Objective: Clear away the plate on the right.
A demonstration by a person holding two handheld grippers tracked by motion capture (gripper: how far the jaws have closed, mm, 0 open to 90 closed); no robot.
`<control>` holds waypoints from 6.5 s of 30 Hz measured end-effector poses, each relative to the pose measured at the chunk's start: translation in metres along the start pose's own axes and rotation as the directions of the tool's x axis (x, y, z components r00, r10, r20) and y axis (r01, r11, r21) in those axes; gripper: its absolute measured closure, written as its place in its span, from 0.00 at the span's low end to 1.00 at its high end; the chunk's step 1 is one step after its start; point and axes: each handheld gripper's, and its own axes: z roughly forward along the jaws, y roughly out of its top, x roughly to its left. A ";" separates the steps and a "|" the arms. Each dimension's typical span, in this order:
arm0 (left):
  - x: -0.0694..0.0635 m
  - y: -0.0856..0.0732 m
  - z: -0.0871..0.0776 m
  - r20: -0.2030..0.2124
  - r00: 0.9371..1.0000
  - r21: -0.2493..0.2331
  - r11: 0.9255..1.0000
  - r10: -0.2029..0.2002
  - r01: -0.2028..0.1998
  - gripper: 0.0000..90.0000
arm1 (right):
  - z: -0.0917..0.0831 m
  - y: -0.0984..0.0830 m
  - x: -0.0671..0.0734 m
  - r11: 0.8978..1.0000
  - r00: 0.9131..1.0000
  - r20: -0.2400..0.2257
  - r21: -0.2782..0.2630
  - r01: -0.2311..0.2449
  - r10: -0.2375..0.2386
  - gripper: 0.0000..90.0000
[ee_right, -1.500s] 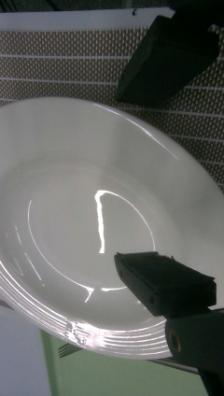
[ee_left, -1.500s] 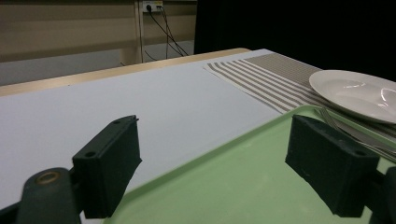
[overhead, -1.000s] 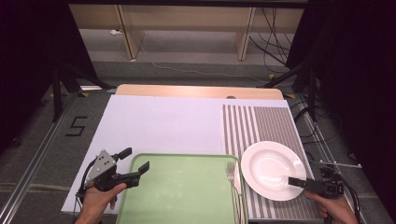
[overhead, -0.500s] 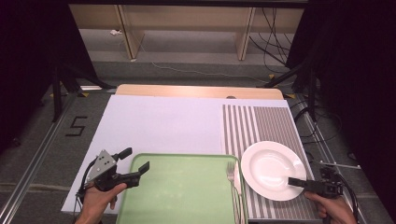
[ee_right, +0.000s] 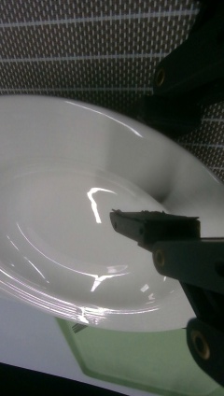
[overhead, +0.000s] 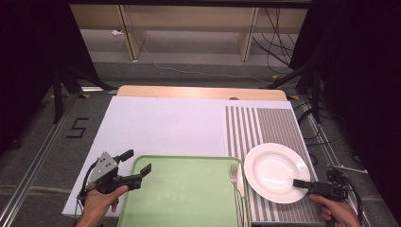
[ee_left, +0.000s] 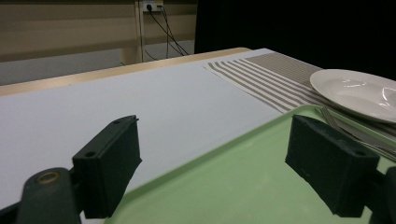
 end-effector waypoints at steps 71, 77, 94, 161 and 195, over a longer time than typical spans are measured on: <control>0.000 0.000 0.002 0.005 1.000 -0.003 1.000 0.002 -0.002 0.18 | 0.009 0.007 0.002 0.981 0.987 -0.104 -0.138 -0.136 0.122 0.92; 0.000 0.000 0.001 0.001 1.000 -0.003 1.000 0.001 -0.001 0.18 | 0.006 0.008 0.002 0.979 0.988 -0.100 -0.159 -0.130 0.115 0.92; 0.002 -0.001 0.001 -0.020 1.000 0.001 1.000 -0.007 0.007 0.18 | 0.003 0.018 0.017 0.973 0.989 -0.123 -0.201 -0.111 0.087 0.92; 0.002 0.000 0.000 -0.009 1.000 -0.002 1.000 -0.001 0.001 0.18 | 0.158 -0.002 0.204 0.930 0.924 -0.331 0.239 0.280 -0.193 0.92; 0.001 0.000 0.000 -0.003 1.000 0.000 1.000 0.003 -0.003 0.18 | 0.178 -0.007 0.203 0.903 0.930 -0.324 0.323 0.284 -0.177 0.90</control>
